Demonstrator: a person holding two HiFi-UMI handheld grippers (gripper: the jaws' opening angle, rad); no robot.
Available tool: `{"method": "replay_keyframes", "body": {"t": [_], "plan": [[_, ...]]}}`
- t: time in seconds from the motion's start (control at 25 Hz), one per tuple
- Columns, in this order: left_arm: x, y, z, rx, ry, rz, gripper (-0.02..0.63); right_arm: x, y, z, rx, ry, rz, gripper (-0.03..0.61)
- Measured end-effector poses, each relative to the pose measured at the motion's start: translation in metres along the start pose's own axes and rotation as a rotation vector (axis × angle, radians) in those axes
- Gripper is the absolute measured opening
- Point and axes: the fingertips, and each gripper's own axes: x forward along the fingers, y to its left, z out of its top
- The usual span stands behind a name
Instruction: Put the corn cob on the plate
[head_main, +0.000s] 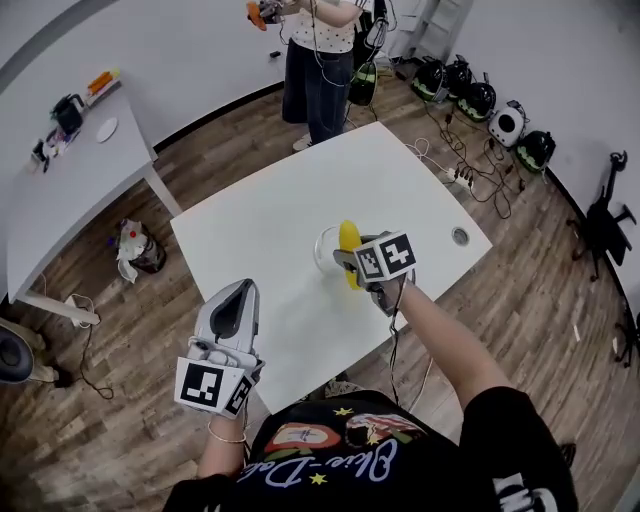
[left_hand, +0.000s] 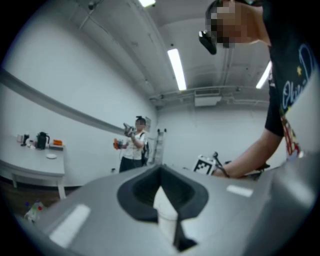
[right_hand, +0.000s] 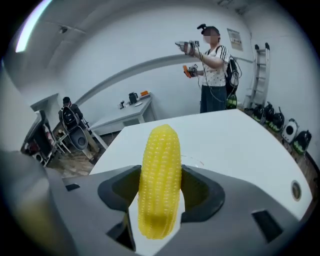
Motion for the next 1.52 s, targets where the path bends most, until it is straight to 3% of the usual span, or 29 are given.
{"method": "replay_keyframes", "body": {"t": [0.24,0.44,0.68,0.88,1.16,1.28,1.48,1.52], "plan": [[0.004,0.011,-0.015,-0.036,0.033,0.050,-0.014,0.048,-0.021,-0.014,0.066,0.162,0.036,0.244],[0.002,0.021,-0.024,-0.062,0.056,0.081,-0.014,0.069,-0.031,-0.015,0.089,0.223,0.031,0.244],[-0.007,0.027,-0.026,-0.070,0.062,0.114,-0.014,0.086,-0.038,-0.027,0.036,0.289,-0.011,0.244],[-0.014,0.038,-0.027,-0.071,0.061,0.139,-0.014,0.091,-0.038,-0.022,-0.021,0.275,-0.026,0.244],[-0.018,0.038,-0.027,-0.063,0.069,0.132,-0.014,0.080,-0.018,-0.023,-0.102,0.131,0.062,0.244],[-0.012,0.033,-0.020,-0.047,0.053,0.106,-0.014,0.049,-0.007,-0.004,-0.103,-0.032,0.084,0.244],[0.004,0.018,-0.024,-0.032,0.050,0.035,-0.014,-0.015,0.021,0.018,0.005,-0.333,0.090,0.241],[0.007,0.012,-0.025,-0.031,0.051,0.018,-0.014,-0.029,0.025,0.017,0.009,-0.370,0.068,0.209]]}}
